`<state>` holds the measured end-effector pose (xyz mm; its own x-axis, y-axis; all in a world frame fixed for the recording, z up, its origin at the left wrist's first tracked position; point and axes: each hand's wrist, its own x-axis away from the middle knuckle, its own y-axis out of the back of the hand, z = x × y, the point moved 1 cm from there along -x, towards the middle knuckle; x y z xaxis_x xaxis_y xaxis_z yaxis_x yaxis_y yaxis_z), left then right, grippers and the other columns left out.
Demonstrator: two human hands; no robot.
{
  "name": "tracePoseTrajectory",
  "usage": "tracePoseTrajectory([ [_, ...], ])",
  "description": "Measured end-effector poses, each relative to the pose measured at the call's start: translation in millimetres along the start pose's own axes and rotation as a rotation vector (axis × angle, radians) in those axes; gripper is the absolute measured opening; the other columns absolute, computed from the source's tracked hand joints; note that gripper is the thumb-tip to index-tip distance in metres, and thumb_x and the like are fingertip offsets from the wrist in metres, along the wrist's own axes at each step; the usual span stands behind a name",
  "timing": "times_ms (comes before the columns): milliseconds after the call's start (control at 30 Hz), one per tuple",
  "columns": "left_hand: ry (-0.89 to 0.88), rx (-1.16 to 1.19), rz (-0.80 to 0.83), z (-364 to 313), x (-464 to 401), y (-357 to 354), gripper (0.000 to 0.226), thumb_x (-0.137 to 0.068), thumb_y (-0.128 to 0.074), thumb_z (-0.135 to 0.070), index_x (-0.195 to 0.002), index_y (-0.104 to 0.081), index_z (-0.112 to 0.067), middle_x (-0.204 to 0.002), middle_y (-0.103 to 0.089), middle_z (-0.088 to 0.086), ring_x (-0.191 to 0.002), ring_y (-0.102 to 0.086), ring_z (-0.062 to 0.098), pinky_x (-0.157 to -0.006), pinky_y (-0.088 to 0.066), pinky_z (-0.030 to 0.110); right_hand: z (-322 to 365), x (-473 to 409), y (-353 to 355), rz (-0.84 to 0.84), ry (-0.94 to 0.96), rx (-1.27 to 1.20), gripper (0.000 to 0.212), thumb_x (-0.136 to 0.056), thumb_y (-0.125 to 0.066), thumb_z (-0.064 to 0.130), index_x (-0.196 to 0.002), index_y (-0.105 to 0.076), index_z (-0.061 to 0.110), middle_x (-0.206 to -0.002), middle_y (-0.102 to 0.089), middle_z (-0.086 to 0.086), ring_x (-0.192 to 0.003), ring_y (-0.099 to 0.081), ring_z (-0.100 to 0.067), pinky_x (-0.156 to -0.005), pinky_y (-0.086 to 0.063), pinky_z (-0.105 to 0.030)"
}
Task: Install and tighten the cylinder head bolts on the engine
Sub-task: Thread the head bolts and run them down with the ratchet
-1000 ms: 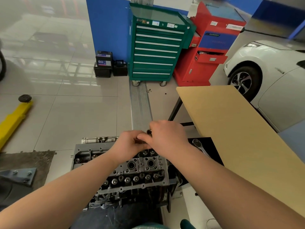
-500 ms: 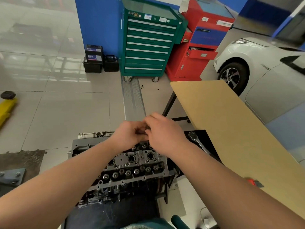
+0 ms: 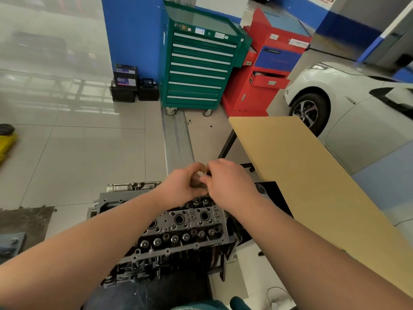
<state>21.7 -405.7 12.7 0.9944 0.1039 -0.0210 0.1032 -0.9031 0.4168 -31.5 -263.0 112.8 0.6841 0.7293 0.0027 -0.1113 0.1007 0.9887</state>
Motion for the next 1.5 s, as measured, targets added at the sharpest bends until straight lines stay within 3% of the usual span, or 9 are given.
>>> tracePoseTrajectory([
  [167,-0.067,-0.108,-0.078,1.9,1.3,-6.8,0.021,-0.083,-0.087,-0.022,-0.084,-0.074,-0.038,-0.083,-0.074,-0.016,-0.080,-0.069,0.003,-0.073,-0.055,0.023,-1.9,-1.2,0.9,-0.007,-0.081,0.112,0.052,-0.093,-0.046,0.074,-0.094,-0.054,0.023,-0.082,-0.054,0.006,-0.081,-0.060,-0.023,-0.053,-0.032,-0.029],
  [333,-0.064,-0.064,0.008,3.2,2.2,-1.0,0.017,-0.092,-0.074,-0.015,-0.106,-0.070,-0.024,-0.084,-0.074,-0.004,-0.079,-0.070,0.006,-0.076,-0.058,0.031,-5.8,4.7,3.6,0.087,0.133,-0.049,0.023,-0.100,-0.060,0.032,-0.122,-0.059,0.025,-0.111,-0.054,0.008,-0.101,-0.060,-0.020,-0.074,-0.047,-0.033],
  [500,-0.061,-0.061,-0.088,0.0,6.3,-7.2,0.029,-0.082,-0.089,-0.025,-0.103,-0.070,-0.025,-0.095,-0.073,-0.010,-0.092,-0.069,0.007,-0.087,-0.059,0.035,-1.3,-0.6,-0.2,-0.009,-0.090,0.201,0.044,-0.099,-0.047,0.065,-0.091,-0.053,0.022,-0.072,-0.046,0.007,-0.071,-0.052,-0.022,-0.051,-0.029,-0.031],
  [667,-0.079,-0.102,-0.077,7.0,4.0,-4.7,0.014,-0.091,-0.076,-0.012,-0.090,-0.074,-0.026,-0.079,-0.074,-0.017,-0.074,-0.068,-0.002,-0.072,-0.051,0.019,-2.8,3.2,4.6,0.083,0.139,-0.029,0.032,-0.098,-0.063,0.040,-0.126,-0.057,0.026,-0.120,-0.057,0.006,-0.103,-0.061,-0.021,-0.072,-0.049,-0.035],
  [867,-0.056,-0.032,-0.092,4.0,6.2,-8.3,0.026,-0.086,-0.086,-0.026,-0.096,-0.069,-0.043,-0.088,-0.075,-0.015,-0.084,-0.071,0.004,-0.079,-0.059,0.026,-1.5,-4.4,1.8,0.048,-0.109,0.141,0.046,-0.098,-0.046,0.066,-0.092,-0.057,0.022,-0.077,-0.051,0.004,-0.075,-0.054,-0.023,-0.052,-0.031,-0.031],
  [1033,-0.089,-0.101,-0.044,3.2,-0.3,-6.2,0.037,-0.092,-0.072,-0.008,-0.083,-0.065,-0.043,-0.077,-0.070,-0.027,-0.068,-0.064,-0.007,-0.065,-0.045,0.007,-6.6,4.4,-0.2,0.072,0.090,-0.049,0.030,-0.098,-0.060,0.042,-0.124,-0.057,0.027,-0.118,-0.056,0.008,-0.101,-0.062,-0.019,-0.072,-0.049,-0.035],
  [1233,-0.086,-0.043,-0.074,-2.4,1.2,-8.5,0.030,-0.077,-0.076,-0.048,-0.096,-0.070,-0.025,-0.086,-0.074,-0.007,-0.081,-0.069,0.011,-0.073,-0.057,0.028,-3.5,-3.1,-5.6,0.036,-0.103,0.092,0.038,-0.099,-0.051,0.060,-0.095,-0.058,0.023,-0.074,-0.044,0.007,-0.075,-0.051,-0.021,-0.051,-0.029,-0.031],
  [1400,-0.078,-0.075,-0.057,7.3,0.7,-3.9,0.021,-0.091,-0.074,-0.021,-0.079,-0.067,-0.037,-0.071,-0.067,-0.021,-0.063,-0.060,0.000,-0.061,-0.046,0.013,-8.4,1.8,-3.2,0.033,0.077,-0.052,0.031,-0.097,-0.062,0.045,-0.121,-0.055,0.026,-0.116,-0.057,0.006,-0.099,-0.061,-0.020,-0.069,-0.047,-0.035],
  [1500,-0.074,-0.006,0.016,7.3,3.7,-1.8,0.021,-0.092,-0.079,-0.026,-0.092,-0.069,-0.045,-0.087,-0.073,-0.017,-0.080,-0.068,0.004,-0.074,-0.054,0.019,-9.2,0.9,-4.2,0.010,0.028,0.012,0.029,-0.098,-0.060,0.051,-0.104,-0.059,0.023,-0.093,-0.058,0.005,-0.085,-0.059,-0.021,-0.061,-0.038,-0.033],
])
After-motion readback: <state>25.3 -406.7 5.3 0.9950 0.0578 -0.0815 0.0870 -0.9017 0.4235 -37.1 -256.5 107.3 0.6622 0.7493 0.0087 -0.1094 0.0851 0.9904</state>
